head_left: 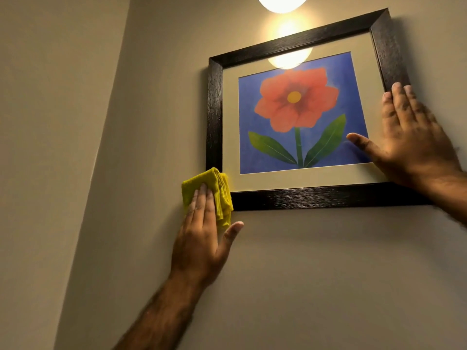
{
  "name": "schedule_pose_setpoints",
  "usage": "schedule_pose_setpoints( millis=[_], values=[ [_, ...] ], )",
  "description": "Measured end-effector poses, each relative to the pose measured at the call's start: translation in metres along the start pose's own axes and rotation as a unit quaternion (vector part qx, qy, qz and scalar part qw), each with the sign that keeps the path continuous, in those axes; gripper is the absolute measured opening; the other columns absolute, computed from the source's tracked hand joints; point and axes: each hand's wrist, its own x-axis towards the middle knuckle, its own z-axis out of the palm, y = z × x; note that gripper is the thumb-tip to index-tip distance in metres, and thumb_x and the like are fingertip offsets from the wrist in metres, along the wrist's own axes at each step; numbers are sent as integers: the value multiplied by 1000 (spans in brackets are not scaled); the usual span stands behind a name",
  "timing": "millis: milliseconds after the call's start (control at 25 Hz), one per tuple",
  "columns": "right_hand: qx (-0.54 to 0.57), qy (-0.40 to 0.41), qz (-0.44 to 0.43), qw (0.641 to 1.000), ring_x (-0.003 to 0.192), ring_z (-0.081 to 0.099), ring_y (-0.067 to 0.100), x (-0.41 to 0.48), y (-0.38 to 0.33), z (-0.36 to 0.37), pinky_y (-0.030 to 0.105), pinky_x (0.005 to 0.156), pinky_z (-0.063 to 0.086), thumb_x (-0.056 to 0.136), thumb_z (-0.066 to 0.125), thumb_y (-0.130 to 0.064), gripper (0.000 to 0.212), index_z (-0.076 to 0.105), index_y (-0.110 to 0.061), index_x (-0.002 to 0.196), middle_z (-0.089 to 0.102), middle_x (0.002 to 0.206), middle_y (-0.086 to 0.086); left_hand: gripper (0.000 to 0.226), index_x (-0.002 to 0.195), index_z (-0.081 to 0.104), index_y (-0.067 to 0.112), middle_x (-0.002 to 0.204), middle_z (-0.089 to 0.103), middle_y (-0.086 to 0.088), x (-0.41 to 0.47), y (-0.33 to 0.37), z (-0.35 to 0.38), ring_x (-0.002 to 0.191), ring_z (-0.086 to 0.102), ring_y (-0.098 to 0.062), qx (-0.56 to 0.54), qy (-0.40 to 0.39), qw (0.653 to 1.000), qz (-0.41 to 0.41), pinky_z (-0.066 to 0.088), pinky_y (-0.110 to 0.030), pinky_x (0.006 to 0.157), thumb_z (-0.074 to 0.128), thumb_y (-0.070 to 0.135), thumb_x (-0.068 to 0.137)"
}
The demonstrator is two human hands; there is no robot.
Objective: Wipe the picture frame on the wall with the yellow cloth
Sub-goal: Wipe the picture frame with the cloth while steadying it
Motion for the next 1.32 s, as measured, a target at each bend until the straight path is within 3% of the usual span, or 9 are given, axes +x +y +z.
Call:
schedule_pose_setpoints(
  millis=[240, 480, 640, 880, 960, 1040, 1160, 1240, 1320],
  values=[
    [-7, 5, -3, 1000, 160, 8, 29, 1, 1, 1, 44, 127, 11, 87, 24, -81, 110, 13, 0, 161, 7, 172, 17, 110, 161, 12, 4, 171, 11, -13, 124, 2, -14, 159, 8, -25, 10, 5, 1000, 8, 10, -38, 128, 7, 83, 84],
    [-12, 17, -10, 1000, 160, 9, 30, 2, 3, 4, 45, 127, 12, 87, 24, -81, 110, 14, 0, 160, 8, 171, 18, 108, 161, 3, 8, 172, 1, -10, 233, 3, -29, 159, 3, -26, 22, -14, 1000, -15, 6, -42, 128, 13, 84, 86],
    [-7, 22, -13, 1000, 159, 10, 31, 3, 4, 5, 44, 126, 11, 87, 23, -83, 111, 14, 0, 160, 9, 171, 18, 105, 161, 0, 7, 172, 0, -11, 204, 6, -23, 159, 1, -25, 16, -5, 1000, -14, 3, -39, 128, 17, 81, 89],
    [-7, 28, -11, 1000, 159, 12, 32, 2, 5, 7, 47, 126, 14, 86, 20, -86, 113, 15, 0, 160, 11, 171, 18, 107, 162, 2, 12, 172, 1, -6, 59, 8, -10, 159, 0, -20, -18, -16, 1000, -11, 9, -36, 127, 1, 85, 83],
    [-11, 24, -12, 1000, 159, 12, 33, 2, 5, 7, 48, 125, 13, 86, 19, -86, 113, 15, -1, 160, 11, 171, 18, 102, 162, 10, 14, 172, 7, -4, 41, 8, -16, 159, 6, -20, -22, -33, 999, -9, 14, -35, 125, 4, 82, 86],
    [-13, 24, -12, 1000, 159, 13, 33, 2, 4, 7, 48, 125, 13, 87, 20, -86, 112, 15, -1, 160, 11, 171, 18, 89, 157, 32, 11, 167, 28, -8, 49, 10, -29, 154, 26, -25, -29, -22, 999, -15, 28, -37, 121, 18, 72, 94],
    [-11, 22, -8, 1000, 159, 12, 32, 1, 3, 6, 48, 126, 13, 86, 19, -86, 113, 14, -1, 160, 10, 171, 18, 43, 131, 66, 6, 137, 64, -14, 79, 4, -53, 124, 60, -32, -31, 30, 999, 11, 47, -38, 105, 54, 34, 101],
    [-12, 18, -9, 1000, 159, 11, 32, 1, 3, 5, 48, 126, 13, 86, 19, -86, 113, 13, -1, 161, 9, 171, 17, 26, 117, 75, 9, 121, 73, -13, 99, -3, -67, 107, 69, -31, -33, 22, 999, 24, 55, -39, 99, 63, 9, 93],
    [-16, 15, -11, 1000, 159, 10, 32, 1, 3, 4, 47, 127, 12, 87, 20, -85, 113, 13, 0, 161, 9, 171, 18, 26, 109, 77, 13, 114, 76, -11, 114, -8, -74, 101, 71, -29, -25, -5, 1000, 12, 58, -41, 94, 68, 0, 88]
  ],
)
